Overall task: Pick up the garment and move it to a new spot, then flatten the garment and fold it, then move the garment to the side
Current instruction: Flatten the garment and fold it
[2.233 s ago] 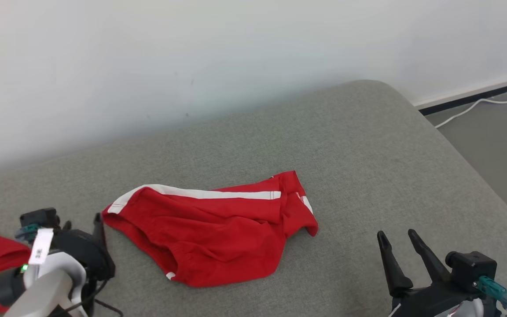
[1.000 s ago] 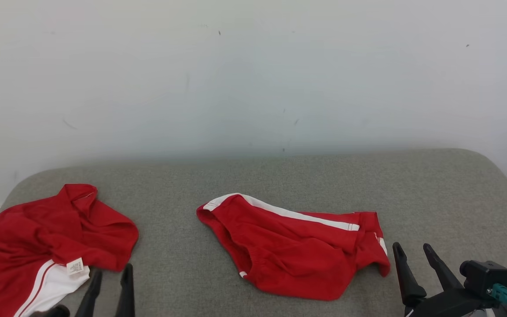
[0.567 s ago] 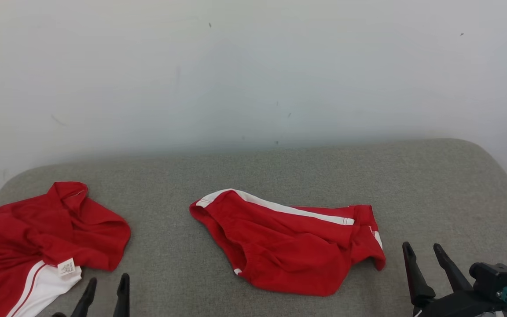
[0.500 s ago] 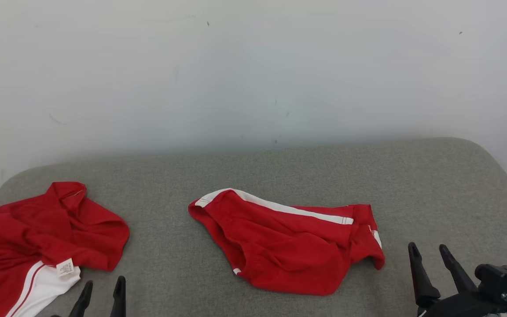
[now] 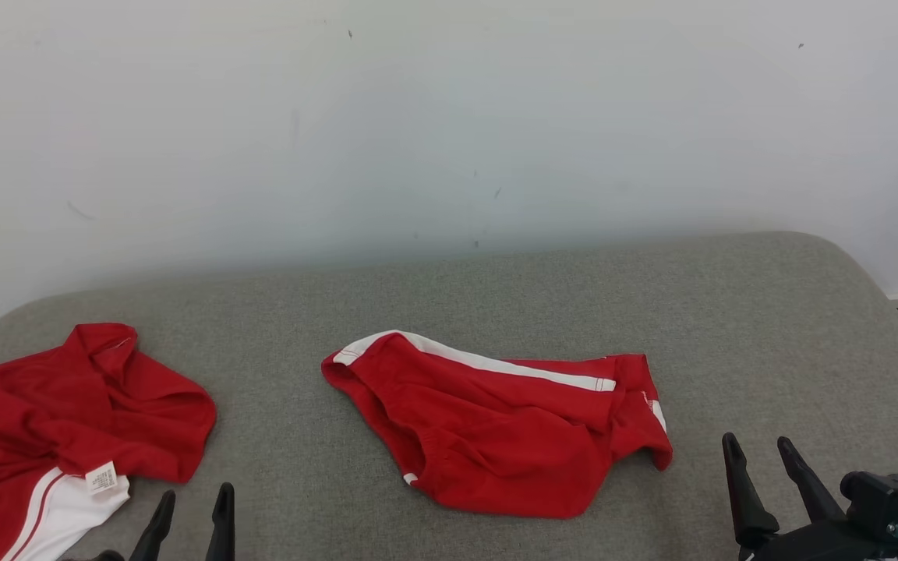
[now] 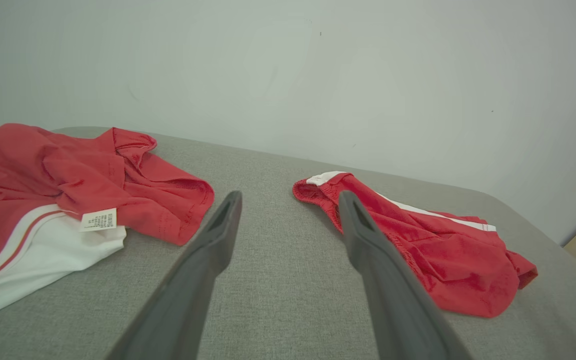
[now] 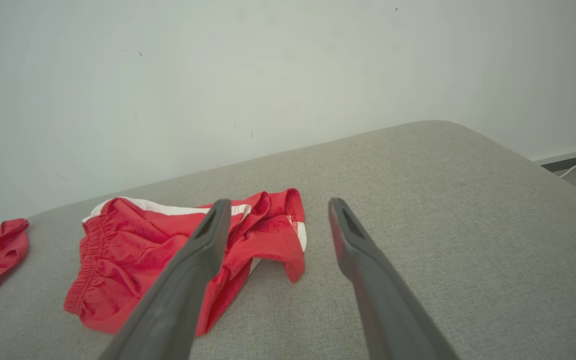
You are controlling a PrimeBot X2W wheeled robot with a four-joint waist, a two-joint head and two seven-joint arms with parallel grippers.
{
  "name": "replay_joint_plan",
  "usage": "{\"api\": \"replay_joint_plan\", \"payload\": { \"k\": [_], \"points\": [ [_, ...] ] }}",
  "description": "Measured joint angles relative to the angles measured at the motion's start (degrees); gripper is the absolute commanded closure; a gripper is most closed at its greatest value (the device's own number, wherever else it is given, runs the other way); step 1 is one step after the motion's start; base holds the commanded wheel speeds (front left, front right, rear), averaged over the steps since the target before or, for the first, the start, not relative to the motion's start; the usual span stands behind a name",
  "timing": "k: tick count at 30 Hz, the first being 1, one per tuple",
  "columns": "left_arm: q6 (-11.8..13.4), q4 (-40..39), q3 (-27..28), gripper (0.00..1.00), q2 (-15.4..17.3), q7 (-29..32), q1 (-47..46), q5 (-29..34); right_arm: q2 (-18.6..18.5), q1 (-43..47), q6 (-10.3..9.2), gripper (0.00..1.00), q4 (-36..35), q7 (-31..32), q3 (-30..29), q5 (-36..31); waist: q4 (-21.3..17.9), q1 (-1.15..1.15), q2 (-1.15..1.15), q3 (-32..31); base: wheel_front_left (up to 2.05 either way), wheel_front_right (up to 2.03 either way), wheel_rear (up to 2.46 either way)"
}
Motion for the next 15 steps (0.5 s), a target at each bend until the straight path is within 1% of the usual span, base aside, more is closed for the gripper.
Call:
{"api": "replay_joint_plan", "payload": {
  "k": [5,7,10,13,15],
  "points": [
    [0.0,-0.3,0.1,0.0,-1.3,2.7,0.7,0.4,0.2,-0.3,-0.02,0.0,0.4,1.2,-0.2,0.3,0.0,0.0,0.0,0.2,0.0,0.0,0.0],
    [0.0,-0.2,0.2,0.0,-2.3,4.0,1.0,0.0,0.6,-0.3,-0.48,0.0,0.3,2.1,-0.2,1.0,0.1,0.0,0.0,0.5,0.0,0.0,0.0],
    [0.0,0.0,0.2,0.0,-2.6,5.8,0.6,-0.1,1.0,-0.9,-0.69,0.0,0.4,3.7,-0.1,1.2,0.2,0.0,0.0,0.9,0.0,0.0,0.0],
    [0.0,0.7,-0.2,0.0,-2.6,9.3,-1.4,-0.4,0.5,-3.9,-0.57,0.0,0.5,6.8,1.6,1.2,0.4,0.0,0.0,1.7,0.0,0.0,0.0],
    [0.0,1.7,-0.4,0.0,-2.4,11.8,-4.4,-0.4,0.4,-6.5,-0.43,0.0,0.5,8.8,2.5,1.2,0.5,0.0,0.0,2.4,0.0,0.0,0.0]
  ]
}}
